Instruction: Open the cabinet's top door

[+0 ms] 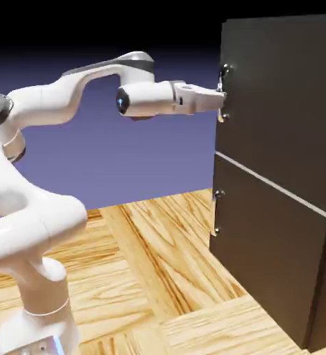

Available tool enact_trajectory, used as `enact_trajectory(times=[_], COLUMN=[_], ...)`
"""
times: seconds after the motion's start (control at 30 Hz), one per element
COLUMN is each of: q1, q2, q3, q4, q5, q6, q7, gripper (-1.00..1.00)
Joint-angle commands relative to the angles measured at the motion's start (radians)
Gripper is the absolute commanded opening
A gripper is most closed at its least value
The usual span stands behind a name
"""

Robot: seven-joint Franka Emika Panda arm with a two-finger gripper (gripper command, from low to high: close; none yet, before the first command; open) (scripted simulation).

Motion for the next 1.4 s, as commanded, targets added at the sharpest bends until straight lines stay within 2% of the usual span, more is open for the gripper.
enact_trajectory(times=[0.0, 0.33, 0.67, 1.03, 1.37], q1=[0.036, 0.358, 0.487, 0.494, 0.542], q2=[-0.007, -0.116, -0.233, -0.244, -0.102], q3=[-0.029, -0.379, -0.741, -1.140, -1.502], q4=[-0.036, -0.364, -0.534, -0.559, -0.435], q5=[-0.007, -0.214, -0.538, -0.904, -1.221], q6=[-0.028, -0.314, -0.569, -0.848, -1.125], q7=[-0.010, -0.059, -0.050, -0.066, -0.123], gripper=[-1.00, -1.00, -1.00, -1.00, -1.00])
